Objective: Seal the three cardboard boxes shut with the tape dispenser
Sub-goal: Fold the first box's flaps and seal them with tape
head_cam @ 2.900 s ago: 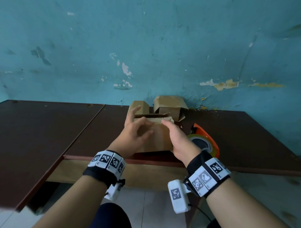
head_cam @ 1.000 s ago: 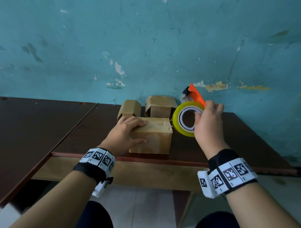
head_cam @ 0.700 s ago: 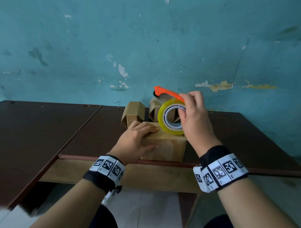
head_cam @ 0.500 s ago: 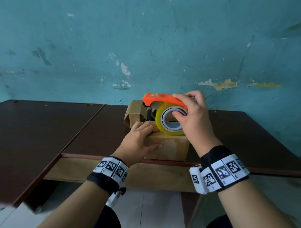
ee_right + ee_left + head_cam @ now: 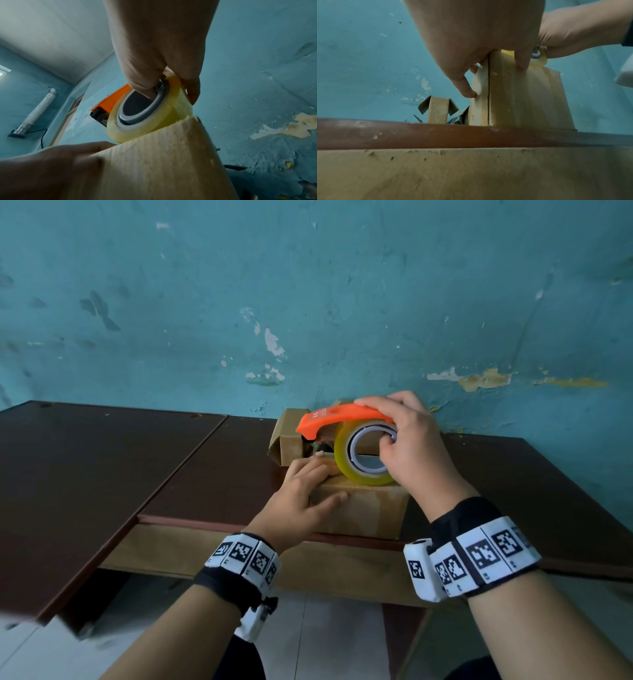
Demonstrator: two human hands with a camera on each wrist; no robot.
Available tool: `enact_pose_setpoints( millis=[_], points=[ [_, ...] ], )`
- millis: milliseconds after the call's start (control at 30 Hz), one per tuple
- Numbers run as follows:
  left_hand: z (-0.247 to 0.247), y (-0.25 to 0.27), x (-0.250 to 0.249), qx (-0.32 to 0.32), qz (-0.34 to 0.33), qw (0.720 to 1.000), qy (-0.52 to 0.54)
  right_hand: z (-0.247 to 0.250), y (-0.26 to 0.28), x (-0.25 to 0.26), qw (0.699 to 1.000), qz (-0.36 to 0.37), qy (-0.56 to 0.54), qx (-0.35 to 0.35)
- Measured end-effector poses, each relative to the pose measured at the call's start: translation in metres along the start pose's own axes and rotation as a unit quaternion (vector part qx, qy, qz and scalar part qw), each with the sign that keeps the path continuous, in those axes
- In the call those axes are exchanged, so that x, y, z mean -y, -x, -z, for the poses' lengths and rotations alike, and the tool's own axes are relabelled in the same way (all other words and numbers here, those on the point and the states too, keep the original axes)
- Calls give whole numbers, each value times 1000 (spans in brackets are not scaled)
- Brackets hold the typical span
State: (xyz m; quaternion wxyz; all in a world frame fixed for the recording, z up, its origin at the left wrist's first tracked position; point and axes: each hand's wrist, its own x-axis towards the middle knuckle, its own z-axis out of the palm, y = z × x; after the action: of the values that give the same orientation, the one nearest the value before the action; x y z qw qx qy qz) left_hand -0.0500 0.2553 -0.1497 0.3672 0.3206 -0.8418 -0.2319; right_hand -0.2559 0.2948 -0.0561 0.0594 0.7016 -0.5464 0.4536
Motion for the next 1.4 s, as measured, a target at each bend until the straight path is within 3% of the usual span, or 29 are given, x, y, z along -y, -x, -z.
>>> enact_pose_setpoints(
  millis=[167,267,367,467,500,600,633,700,900,1267,1400],
  points=[
    [5,-5,-16,-23,115,970,213,-2,-2,3,1000,-4,12,20],
    [5,-8,-20,-55,110,959,254,-2,-3,0,1000,-6,5,20],
    [0,-5,-14,-121,144,933,307,-2,-2,0,1000,9,1,19],
    [-3,-6,-9,-145,183,918,321,-3,-2,1,999,23,5,22],
    [-2,-8,-10,-146,194,901,360,-2,-3,2,999,27,7,25],
    [3,-11,-28,-130,236,789,552,-1,-5,2,999,27,7,36],
    [5,-12,-32,-129,246,766,580,-1,-5,2,999,26,9,39],
    [7,-14,-31,-142,263,749,591,-1,-5,2,999,27,14,40],
    [13,-21,-26,-127,285,749,585,-4,-5,2,998,27,22,44],
    [11,-22,-19,-190,284,745,573,-5,-1,4,999,22,22,32],
    [14,-15,-9,-156,321,788,502,-9,-4,9,997,29,48,49]
  ],
)
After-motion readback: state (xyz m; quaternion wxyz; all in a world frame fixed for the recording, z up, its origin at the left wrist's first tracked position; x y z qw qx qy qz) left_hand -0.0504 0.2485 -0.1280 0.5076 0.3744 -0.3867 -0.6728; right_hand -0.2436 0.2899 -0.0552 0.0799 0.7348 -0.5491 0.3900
